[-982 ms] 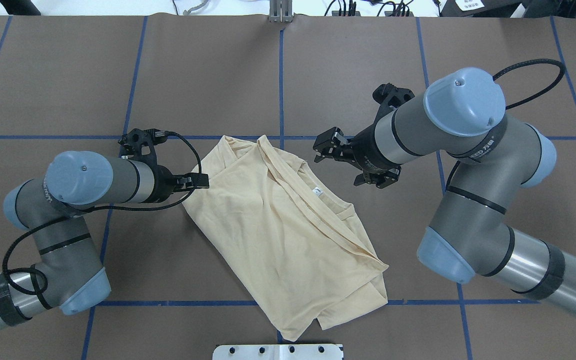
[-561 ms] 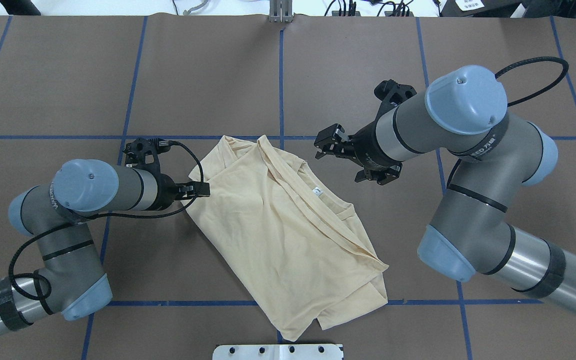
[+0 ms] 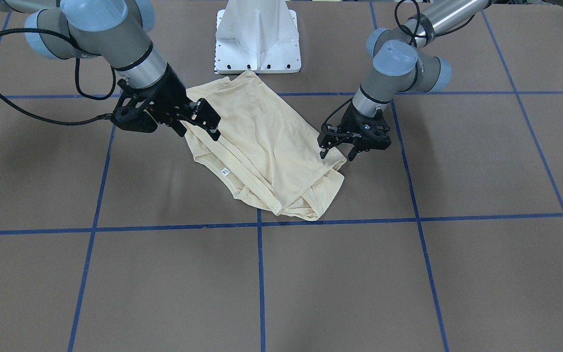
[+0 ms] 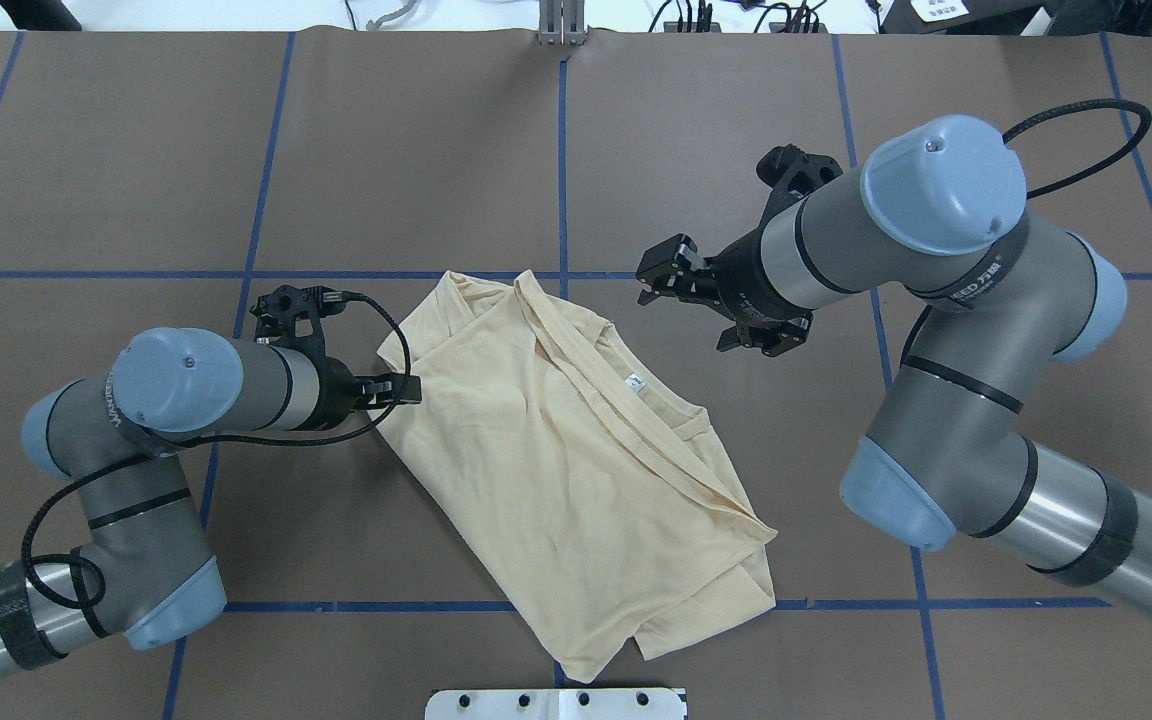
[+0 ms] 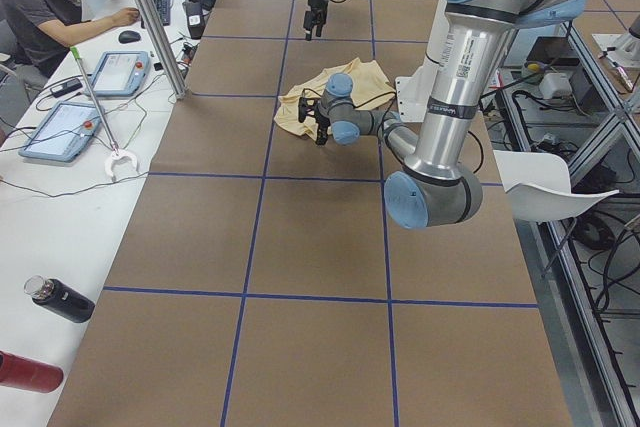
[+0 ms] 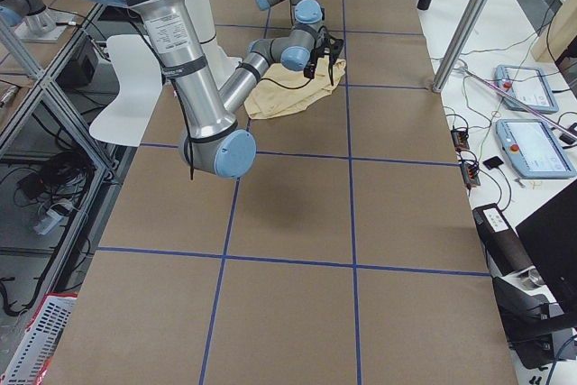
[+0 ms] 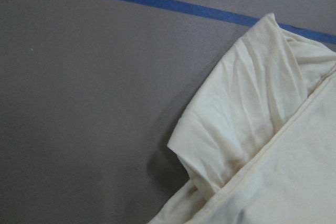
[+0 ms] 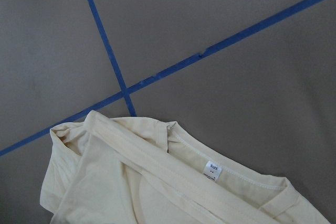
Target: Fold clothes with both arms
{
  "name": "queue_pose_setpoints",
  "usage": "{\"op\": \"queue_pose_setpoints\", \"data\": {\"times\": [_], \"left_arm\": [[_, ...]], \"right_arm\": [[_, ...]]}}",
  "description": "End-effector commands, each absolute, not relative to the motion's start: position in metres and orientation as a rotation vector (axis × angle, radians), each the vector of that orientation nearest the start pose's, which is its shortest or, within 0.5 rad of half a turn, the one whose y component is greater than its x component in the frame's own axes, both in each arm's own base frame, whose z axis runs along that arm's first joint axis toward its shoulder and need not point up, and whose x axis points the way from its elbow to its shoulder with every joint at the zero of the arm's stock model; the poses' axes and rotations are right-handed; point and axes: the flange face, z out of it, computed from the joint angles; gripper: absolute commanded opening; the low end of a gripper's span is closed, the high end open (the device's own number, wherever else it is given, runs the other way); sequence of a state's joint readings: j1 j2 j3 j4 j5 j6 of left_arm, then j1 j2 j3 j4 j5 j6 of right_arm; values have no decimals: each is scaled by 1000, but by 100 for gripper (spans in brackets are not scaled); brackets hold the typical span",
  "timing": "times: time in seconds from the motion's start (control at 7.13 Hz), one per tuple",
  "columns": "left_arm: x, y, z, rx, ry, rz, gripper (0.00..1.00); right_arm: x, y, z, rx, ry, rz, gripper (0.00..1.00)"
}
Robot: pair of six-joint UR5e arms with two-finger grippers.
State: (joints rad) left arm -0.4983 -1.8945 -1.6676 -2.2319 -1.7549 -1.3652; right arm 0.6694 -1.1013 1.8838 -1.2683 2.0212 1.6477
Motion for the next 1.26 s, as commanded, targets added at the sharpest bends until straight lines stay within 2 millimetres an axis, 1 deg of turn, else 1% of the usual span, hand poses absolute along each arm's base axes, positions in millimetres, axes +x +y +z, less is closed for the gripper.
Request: {"op": "queue_pose_setpoints", "data": {"times": [0.0,0.14,0.42,0.56,0.7,0.84,0.98,1.12], "left_arm": [[496,-400,363,214,1071,-162,83],[496,-400,362,215,1072,-161,74],[495,-400,363,215,1071,-163,42],[493,-399,360,219,1076,-162,30],[490,-398,358,224,1081,-157,11],[489,-398,359,227,1080,-155,2],[488,-398,356,228,1085,-156,0],[491,-397,354,224,1088,-158,0]], "right_arm": [[-411,-441,219,-76,-1144,421,100],[-409,-443,219,-74,-1144,424,100],[-409,-443,220,-73,-1142,425,100],[-409,-444,221,-75,-1139,428,100],[-408,-445,221,-72,-1140,428,100],[-408,-445,221,-72,-1140,428,100],[-408,-445,221,-72,-1137,430,100],[-407,-446,221,-71,-1139,431,100]]}}
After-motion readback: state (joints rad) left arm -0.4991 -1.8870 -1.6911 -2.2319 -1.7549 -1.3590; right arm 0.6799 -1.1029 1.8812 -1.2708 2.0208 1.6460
